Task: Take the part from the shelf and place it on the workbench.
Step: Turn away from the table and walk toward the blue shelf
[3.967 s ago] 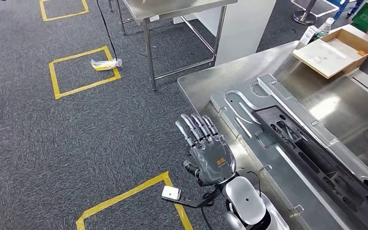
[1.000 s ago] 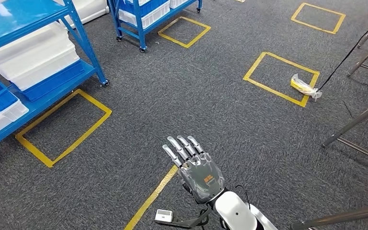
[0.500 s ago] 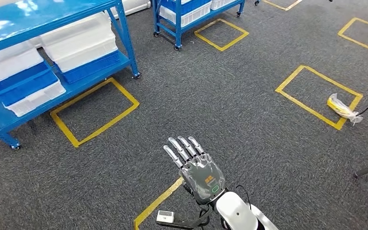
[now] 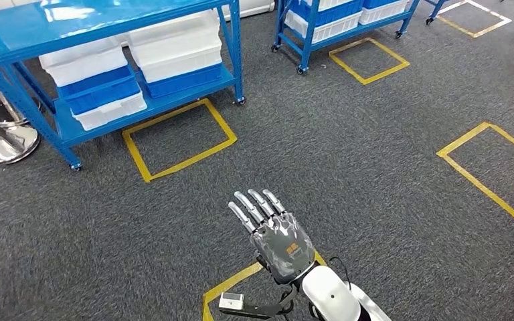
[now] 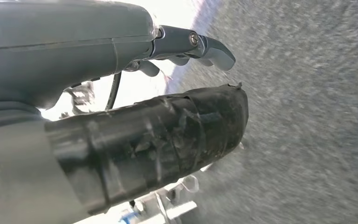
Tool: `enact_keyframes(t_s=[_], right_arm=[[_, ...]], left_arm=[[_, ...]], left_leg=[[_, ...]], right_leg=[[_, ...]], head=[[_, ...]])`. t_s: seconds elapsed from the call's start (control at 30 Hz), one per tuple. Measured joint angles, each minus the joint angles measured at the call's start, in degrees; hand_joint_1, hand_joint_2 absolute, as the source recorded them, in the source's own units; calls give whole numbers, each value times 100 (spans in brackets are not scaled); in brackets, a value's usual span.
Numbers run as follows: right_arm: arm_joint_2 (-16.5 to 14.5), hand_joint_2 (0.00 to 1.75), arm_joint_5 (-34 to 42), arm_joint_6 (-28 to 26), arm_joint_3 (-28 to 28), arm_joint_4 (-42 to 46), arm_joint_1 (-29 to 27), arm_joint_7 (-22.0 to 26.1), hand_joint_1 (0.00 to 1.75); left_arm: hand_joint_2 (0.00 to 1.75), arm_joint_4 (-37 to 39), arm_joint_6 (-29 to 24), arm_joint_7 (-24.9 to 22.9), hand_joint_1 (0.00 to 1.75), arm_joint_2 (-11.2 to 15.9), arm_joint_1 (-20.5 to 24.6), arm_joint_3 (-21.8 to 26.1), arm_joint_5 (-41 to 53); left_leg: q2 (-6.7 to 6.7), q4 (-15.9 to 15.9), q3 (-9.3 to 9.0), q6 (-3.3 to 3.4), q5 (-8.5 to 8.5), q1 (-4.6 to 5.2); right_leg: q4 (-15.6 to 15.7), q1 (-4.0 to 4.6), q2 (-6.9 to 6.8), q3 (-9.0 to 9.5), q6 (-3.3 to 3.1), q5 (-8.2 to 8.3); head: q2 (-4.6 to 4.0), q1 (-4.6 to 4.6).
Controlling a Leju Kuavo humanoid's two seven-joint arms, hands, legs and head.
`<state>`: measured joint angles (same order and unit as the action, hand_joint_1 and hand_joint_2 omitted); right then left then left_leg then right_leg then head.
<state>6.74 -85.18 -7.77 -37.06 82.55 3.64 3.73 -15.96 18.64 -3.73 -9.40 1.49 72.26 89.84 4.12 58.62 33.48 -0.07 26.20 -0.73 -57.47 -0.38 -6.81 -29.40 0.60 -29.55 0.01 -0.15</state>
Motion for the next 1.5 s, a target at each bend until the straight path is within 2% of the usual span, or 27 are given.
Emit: enact_keyframes(t_s=[0.07, 0.13, 0.2, 0.23, 0.27, 0.3, 0.33, 0.4, 0.47, 0.5, 0.57, 0.63, 0.7, 0.73, 0.8, 0.87, 0.93, 0.97, 1.03, 1.1, 1.17, 1.2, 1.3, 1.33, 1.37, 1.43, 1.5], right_arm=[[-1, 175, 7, 4, -1, 1, 31, 4, 0], [0, 175, 14, 9, 0, 2, 56, 5, 0], [8, 175, 18, 20, 1, -10, 44, 7, 0], [15, 175, 19, 26, 1, -20, 35, 7, 0], [23, 175, 20, 31, 1, -31, 29, 7, 0], [29, 175, 28, 34, 1, -38, 29, 7, 0], [31, 175, 47, 44, 1, -42, 31, 7, 0], [35, 87, 106, 75, 1, -48, 38, 7, 0], [42, 0, 162, 140, 1, -58, 47, 7, 0], [45, 0, 185, 201, 1, -63, 57, 2, 0], [30, 0, 232, 372, 1, -73, 96, -33, 0], [-2, 0, 254, 516, 1, -95, 140, -79, 0], [-20, 0, 261, 582, 1, -134, 158, -104, 0], [-25, 0, 262, 606, 1, -161, 162, -116, 0], [-37, 0, 264, 663, 1, -223, 169, -140, 0], [-56, 0, 273, 724, 2, -273, 183, -168, 0], [-82, 0, 296, 781, 8, -311, 204, -203, 0], [-103, 0, 310, 819, 22, -339, 218, -232, 0], [-149, 87, 332, 896, 71, -412, 241, -314, 0], [-194, 175, 354, 957, 161, -497, 245, -403, 0], [-232, 175, 378, 992, 295, -586, 242, -484, 0], [-249, 175, 385, 1013, 389, -646, 239, -519, 0], [-301, 175, 376, 1087, 732, -912, 200, -607, 0], [-319, 175, 362, 1097, 852, -1007, 183, -632, 0], [-338, 175, 339, 1100, 974, -1098, 173, -657, 0], [-382, 175, 275, 1095, 1236, -1257, 167, -716, 0], [-429, 175, 179, 1070, 1537, -1425, 174, -787, 0]], left_arm=[[0, 0, 6, 0, 0, -2, -11, -1, -1], [0, 0, 9, -1, 0, -7, -1, -1, 0], [0, 0, 10, -1, 0, -8, 14, -1, 1], [0, 0, 11, -1, 0, -8, 17, -1, 0], [0, 0, 11, -1, 0, -7, 17, -1, -1], [0, 0, 14, -1, 0, -7, 17, -1, -1], [0, 0, 16, -1, 0, -7, 17, -1, -1], [0, 0, 20, -1, 0, -19, 12, -1, -1], [0, -1, 21, -1, 0, -33, 4, 0, -2], [0, -2, 21, -1, 0, -39, -3, 0, -3], [0, -2, 21, -2, 0, -40, -15, 0, -11], [0, -3, 21, -3, 0, -46, -5, -1, -22], [0, -5, 20, -3, 0, -49, 34, -1, -28], [0, -8, 19, -3, 0, -47, 49, -1, -33], [0, -12, 19, -8, 0, -45, 53, 2, -43], [0, -18, 21, -15, 0, -45, 38, 7, -54], [0, -29, 22, -20, 0, -45, 31, 11, -70], [0, -35, 22, -20, 0, -45, 32, 14, -82], [0, -43, 23, -22, 0, -45, 40, 19, -107], [0, -49, 28, -30, 0, -49, 44, 23, -115], [0, -60, 36, -40, 0, -62, 41, 29, -113], [0, -71, 39, -45, 0, -72, 42, 32, -112], [0, -110, 64, -63, 0, -89, 43, 48, -104], [0, -122, 75, -67, 0, -92, 43, 55, -101], [0, -135, 83, -70, 0, -95, 42, 62, -98], [0, -150, 98, -73, 0, -109, 40, 69, -90], [0, -162, 116, -73, 0, -130, 41, 74, -72]], left_leg=[[-151, -26, 2, 88, -23, -13], [-277, -65, -20, 173, -47, -39], [-411, -74, -22, 227, -53, -42], [-490, -69, -20, 238, -49, -35], [-575, -62, -22, 243, -44, -28], [-658, -53, -28, 244, -38, -22], [-739, -44, -42, 242, -29, -17], [-880, -30, -71, 225, -4, -12], [-987, -15, -50, 173, 9, -21], [-1026, -16, -29, 134, 7, -34], [-1040, -22, -10, 52, 9, -57], [-802, 177, 70, -6, 140, -43], [-533, 784, 367, -49, 450, -41], [-485, 1161, 570, -70, 601, -47], [-452, 1540, 794, -102, 636, -55], [-444, 1209, 647, -106, 338, -60], [-434, 575, 327, -86, 30, -59], [-431, 300, 185, -64, -42, -46], [-430, -31, 14, -5, -77, -16], [-441, -58, -5, 64, -56, -8], [-440, -108, -57, 140, -53, -25], [-436, -129, -87, 180, -47, -35], [-440, -130, -133, 255, 7, -24], [-448, -124, -156, 259, 31, -20], [-456, -117, -188, 254, 61, -18], [-470, -99, -279, 228, 137, -15], [-480, -86, -333, 177, 203, -2]], right_leg=[[-11, -8, -38, 37, 67, -38], [-295, -44, 233, -68, 115, -246], [-1028, -58, 567, -438, 127, -610], [-1402, -56, 633, -649, 126, -740], [-1635, -53, 659, -804, 121, -764], [-1651, -51, 670, -859, 107, -664], [-1452, -47, 688, -812, 83, -461], [-716, -39, 858, -538, 5, 10], [-212, -22, 1056, -356, -57, 204], [-149, -10, 1106, -343, -74, 191], [-82, -8, 1049, -319, -103, 209], [1, -42, 966, -252, -154, 231], [39, -50, 863, -201, -195, 224], [37, -45, 811, -191, -204, 211], [33, -41, 732, -166, -205, 179], [28, -43, 700, -128, -188, 145], [19, -43, 681, -84, -162, 106], [8, -32, 673, -73, -137, 82], [-1, -14, 657, -61, -77, 47], [12, -5, 654, -47, -15, 27], [-125, -19, 662, -85, 40, -74], [-373, -28, 667, -204, 63, -202], [-1482, -40, 672, -854, 106, -588], [-1628, -41, 672, -988, 110, -546], [-1554, -41, 672, -1014, 105, -388], [-872, -36, 672, -775, 62, 106], [-284, -6, 677, -515, -3, 345]], head=[[0, 2], [0, 4], [-1, 5], [0, 5], [0, 5], [0, 4], [0, 4], [0, 3], [-1, 6], [0, 8], [-1, 10], [-1, -4], [0, -19], [-1, -19], [-1, -19], [-1, -19], [-1, -19], [-1, -18], [0, -17], [-1, -19], [-1, -15], [-1, -13], [-1, -9], [-1, -10], [0, -9], [0, -9], [0, -8]])
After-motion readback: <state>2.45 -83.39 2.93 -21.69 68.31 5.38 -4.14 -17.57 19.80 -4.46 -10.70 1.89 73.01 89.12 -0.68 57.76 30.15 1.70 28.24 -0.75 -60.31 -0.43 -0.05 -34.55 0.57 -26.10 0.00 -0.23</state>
